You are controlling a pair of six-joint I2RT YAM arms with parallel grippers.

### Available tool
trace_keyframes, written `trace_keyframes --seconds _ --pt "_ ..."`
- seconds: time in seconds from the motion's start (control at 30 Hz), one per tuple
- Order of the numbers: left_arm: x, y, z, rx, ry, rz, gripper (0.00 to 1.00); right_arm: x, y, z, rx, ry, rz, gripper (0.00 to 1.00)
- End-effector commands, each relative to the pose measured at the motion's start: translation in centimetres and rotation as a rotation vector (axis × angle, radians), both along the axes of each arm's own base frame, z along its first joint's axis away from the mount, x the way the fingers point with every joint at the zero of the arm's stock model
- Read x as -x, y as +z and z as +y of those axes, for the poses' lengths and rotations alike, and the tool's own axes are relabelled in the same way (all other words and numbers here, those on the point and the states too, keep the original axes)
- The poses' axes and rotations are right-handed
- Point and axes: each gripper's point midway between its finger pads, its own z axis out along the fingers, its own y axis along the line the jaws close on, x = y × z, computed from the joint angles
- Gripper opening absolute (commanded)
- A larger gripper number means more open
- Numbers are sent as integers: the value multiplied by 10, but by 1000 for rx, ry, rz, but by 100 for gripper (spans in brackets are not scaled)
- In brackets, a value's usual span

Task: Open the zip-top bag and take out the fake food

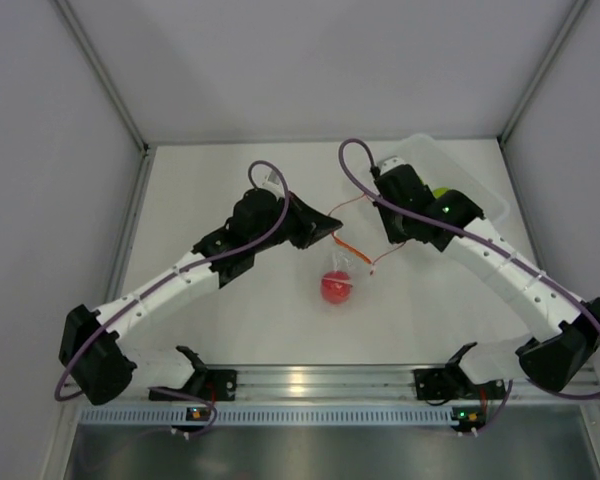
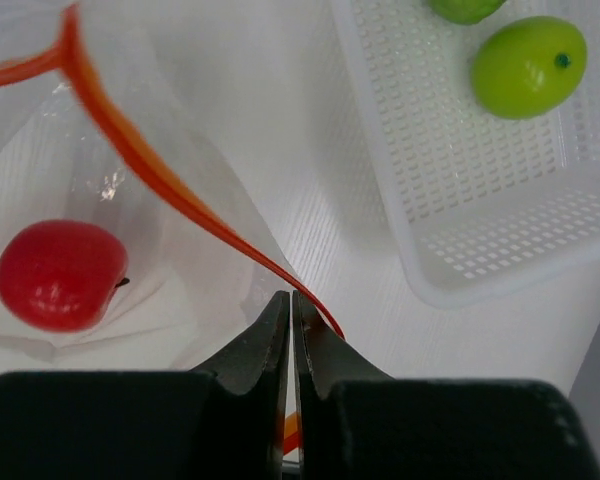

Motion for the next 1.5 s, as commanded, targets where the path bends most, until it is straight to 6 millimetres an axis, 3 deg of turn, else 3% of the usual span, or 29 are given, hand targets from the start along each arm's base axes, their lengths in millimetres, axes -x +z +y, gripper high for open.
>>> trace_keyframes --seconds 0.0,0.2,0.37,0.5,0.53,0.6,0.63,0.67,0.77,0.87,1.03,1.17,1.27,1.47 --pt "-2 33 -25 159 -81 63 0 24 21 6 -20 97 32 5" --pt "-1 47 -45 219 -164 147 0 37 12 5 77 155 84 6" --pt "4 61 -49 224 -212 112 0 52 2 5 80 205 153 8" --pt "13 29 -41 185 -207 188 0 60 -21 14 34 219 194 9" --pt "16 12 -38 172 -203 210 0 58 -20 36 -62 262 178 9" --pt "19 6 -33 184 -181 215 0 59 -26 52 -179 257 162 8" --pt "21 -7 -31 187 -170 223 0 55 -23 64 -245 253 133 8" --pt "22 -8 -31 199 -167 232 0 55 -32 70 -286 217 148 7" --pt "25 -28 -31 183 -167 277 0 48 -49 81 -348 166 148 7" --pt "29 -41 -31 166 -170 300 0 51 -71 82 -288 152 196 7" --pt "27 -48 -22 133 -139 249 0 73 -93 96 -214 263 300 9" --pt "28 -61 -15 101 -116 233 0 99 -109 98 -122 333 364 20" --pt "32 -71 -10 81 -111 237 0 105 -117 93 -63 337 375 20" --pt "30 -68 2 61 -88 170 0 114 -121 101 -106 386 395 27"
